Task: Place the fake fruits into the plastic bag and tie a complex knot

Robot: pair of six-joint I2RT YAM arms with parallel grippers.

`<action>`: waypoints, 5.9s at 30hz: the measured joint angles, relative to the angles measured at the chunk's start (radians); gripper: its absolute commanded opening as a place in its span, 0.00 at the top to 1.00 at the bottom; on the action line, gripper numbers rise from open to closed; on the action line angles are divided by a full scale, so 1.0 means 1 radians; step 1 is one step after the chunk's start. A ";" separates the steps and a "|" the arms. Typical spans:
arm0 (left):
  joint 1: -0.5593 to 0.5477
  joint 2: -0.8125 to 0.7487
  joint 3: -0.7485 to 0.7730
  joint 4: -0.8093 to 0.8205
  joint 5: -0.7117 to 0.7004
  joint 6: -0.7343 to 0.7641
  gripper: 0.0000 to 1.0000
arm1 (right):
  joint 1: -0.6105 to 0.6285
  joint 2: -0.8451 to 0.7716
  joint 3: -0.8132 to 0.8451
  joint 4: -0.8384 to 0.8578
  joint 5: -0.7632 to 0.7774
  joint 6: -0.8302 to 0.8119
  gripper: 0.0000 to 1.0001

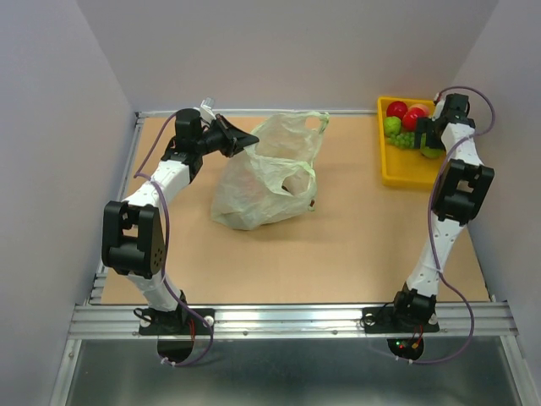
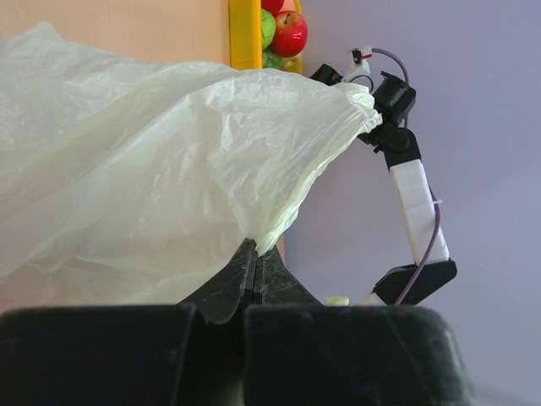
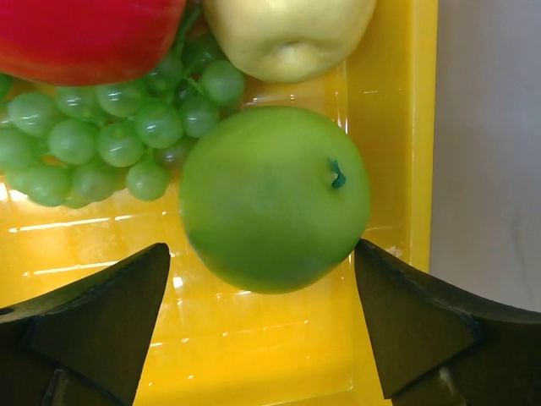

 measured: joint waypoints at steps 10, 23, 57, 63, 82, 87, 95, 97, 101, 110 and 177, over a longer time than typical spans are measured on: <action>0.001 0.000 0.000 0.000 -0.001 0.000 1.00 | -0.027 0.030 0.000 0.029 0.002 -0.001 0.43; 0.001 0.018 0.000 -0.001 0.000 0.001 1.00 | -0.048 -0.220 -0.218 0.042 -0.106 0.001 0.57; 0.001 0.019 0.000 -0.002 0.002 0.008 1.00 | 0.547 -0.631 -0.357 0.042 -0.812 0.184 0.60; 0.001 0.019 0.000 -0.002 0.006 0.008 1.00 | 0.647 -0.631 -0.399 0.040 -0.766 0.148 0.60; 0.002 0.032 0.015 0.000 0.055 -0.008 1.00 | 0.889 -0.476 -0.450 0.041 -0.555 0.066 0.00; 0.002 0.037 0.015 0.002 0.067 -0.011 1.00 | 0.889 -0.537 -0.452 0.041 -0.494 0.066 0.00; 0.002 0.037 0.015 0.003 0.071 -0.011 1.00 | 0.769 -0.735 -0.443 0.047 -0.502 0.090 0.03; 0.002 0.037 0.015 0.003 0.073 -0.011 1.00 | 0.660 -0.739 -0.407 0.050 -0.511 0.099 0.05; 0.002 0.037 0.015 0.003 0.076 -0.011 1.00 | 0.497 -0.690 -0.349 0.071 -0.484 0.095 0.07; 0.002 0.037 0.015 0.003 0.084 -0.010 1.00 | 0.488 -0.555 -0.345 0.068 -0.529 0.029 0.16; -0.409 -0.338 0.458 -0.715 -0.126 1.478 0.41 | 0.493 -0.932 -0.839 0.328 -0.731 0.316 1.00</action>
